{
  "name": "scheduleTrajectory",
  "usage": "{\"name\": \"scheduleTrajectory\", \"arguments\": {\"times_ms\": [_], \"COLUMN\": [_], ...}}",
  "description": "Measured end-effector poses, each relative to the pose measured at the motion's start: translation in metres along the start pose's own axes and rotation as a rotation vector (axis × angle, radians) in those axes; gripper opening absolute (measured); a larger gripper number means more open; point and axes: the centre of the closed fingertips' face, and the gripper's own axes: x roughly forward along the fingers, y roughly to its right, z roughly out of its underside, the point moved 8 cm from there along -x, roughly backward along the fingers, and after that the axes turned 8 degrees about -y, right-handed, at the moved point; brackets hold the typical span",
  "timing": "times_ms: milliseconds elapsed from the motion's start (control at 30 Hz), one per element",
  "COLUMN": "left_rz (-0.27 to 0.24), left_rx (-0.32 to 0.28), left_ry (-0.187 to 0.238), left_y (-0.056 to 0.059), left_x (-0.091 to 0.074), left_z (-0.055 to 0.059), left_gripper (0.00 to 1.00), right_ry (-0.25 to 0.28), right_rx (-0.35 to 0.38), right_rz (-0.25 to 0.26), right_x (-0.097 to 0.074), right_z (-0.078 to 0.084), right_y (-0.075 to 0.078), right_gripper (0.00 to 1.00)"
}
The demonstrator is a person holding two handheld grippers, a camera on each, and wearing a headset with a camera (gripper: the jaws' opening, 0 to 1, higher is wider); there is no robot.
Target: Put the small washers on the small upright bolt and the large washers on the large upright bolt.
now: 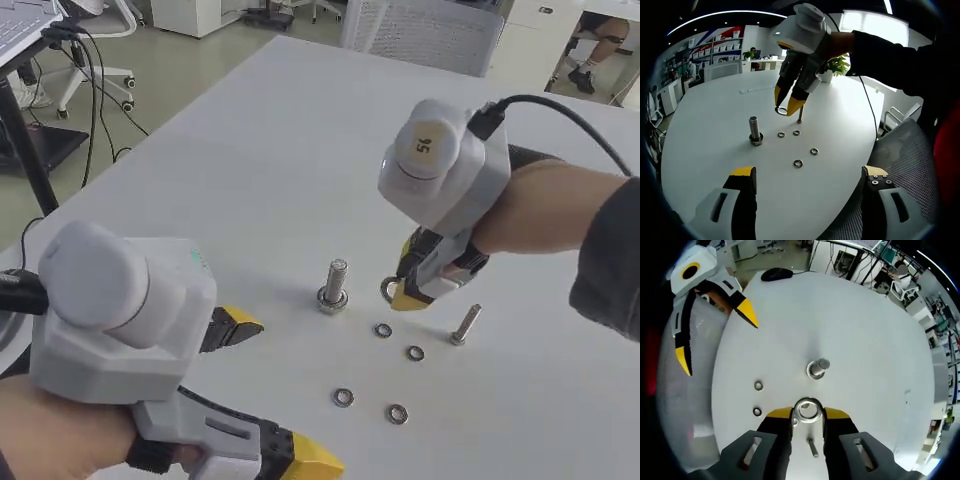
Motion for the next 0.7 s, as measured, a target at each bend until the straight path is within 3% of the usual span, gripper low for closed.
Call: {"name": "scheduleTrajectory", "arguments": {"times_ms": [367,700], "left_rz": [0.000,0.000], "left_rx": [-0.001,-0.003], "left_ry": [0.000,0.000], "left_y": [0.001,0.001], "left_x": [0.000,-0.001], "left_z": [0.001,0.002], "left_gripper": [0.86,0.86], "right_ry": [0.000,0.011], "right_rx": [-0.047,-0.090], "right_rz": [0.041,0.050], "right_x": [-0.016,-0.019], "right_z": [-0.016,-0.036], "right_y": [0.009,0.011], "right_gripper": [0.23,0.23]}}
